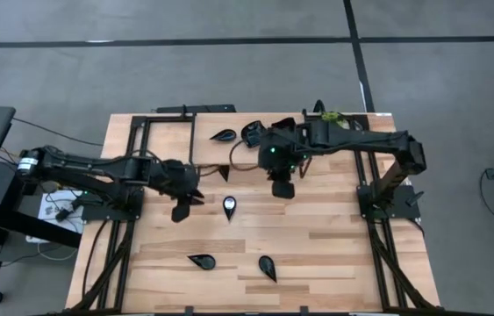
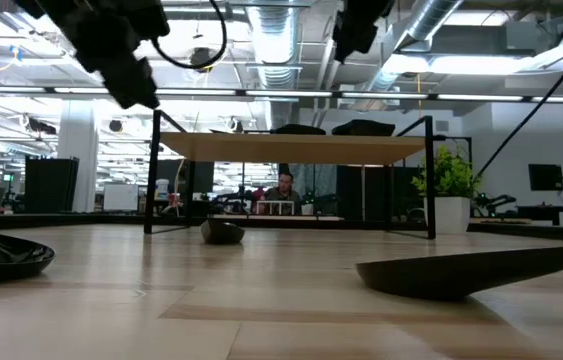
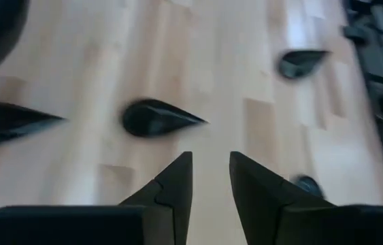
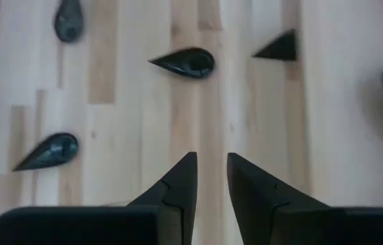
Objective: Pick & Place Mini shaped plates
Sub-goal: Stack the black drop shaped plate on the black drop shaped plate on the shelf
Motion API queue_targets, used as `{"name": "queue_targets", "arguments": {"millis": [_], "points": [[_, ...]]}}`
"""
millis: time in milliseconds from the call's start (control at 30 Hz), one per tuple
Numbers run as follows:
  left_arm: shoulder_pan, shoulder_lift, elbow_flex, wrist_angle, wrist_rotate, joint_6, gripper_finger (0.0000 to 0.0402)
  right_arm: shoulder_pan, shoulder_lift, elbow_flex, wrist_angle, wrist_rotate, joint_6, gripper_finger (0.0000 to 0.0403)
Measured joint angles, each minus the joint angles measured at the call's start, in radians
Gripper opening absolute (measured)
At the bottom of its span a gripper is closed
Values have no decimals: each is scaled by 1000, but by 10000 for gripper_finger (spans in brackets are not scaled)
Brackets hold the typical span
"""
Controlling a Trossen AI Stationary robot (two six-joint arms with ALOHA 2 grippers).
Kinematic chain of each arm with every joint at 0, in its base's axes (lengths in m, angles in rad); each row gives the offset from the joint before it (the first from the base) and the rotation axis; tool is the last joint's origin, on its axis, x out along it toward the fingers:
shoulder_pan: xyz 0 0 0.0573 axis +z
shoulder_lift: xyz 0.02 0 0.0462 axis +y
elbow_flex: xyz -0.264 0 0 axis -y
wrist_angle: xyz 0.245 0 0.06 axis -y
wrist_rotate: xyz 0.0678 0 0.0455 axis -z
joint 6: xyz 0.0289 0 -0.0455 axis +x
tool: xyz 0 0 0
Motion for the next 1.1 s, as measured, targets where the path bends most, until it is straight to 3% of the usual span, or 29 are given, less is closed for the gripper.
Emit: {"name": "queue_targets", "arguments": {"millis": [133, 333, 700, 1100], "points": [[-48, -4, -24, -2, 67, -6, 100, 53, 1, 0, 74, 0, 53, 77], [-179, 22, -29, 9, 57, 3, 100, 140, 1, 0, 142, 2, 105, 77], [-438, 213, -29, 153, -81, -24, 100, 264, 72, 1, 192, 92, 222, 77], [-466, 323, -28, 198, -97, -222, 100, 382, 159, 0, 184, 178, 325, 77]]}}
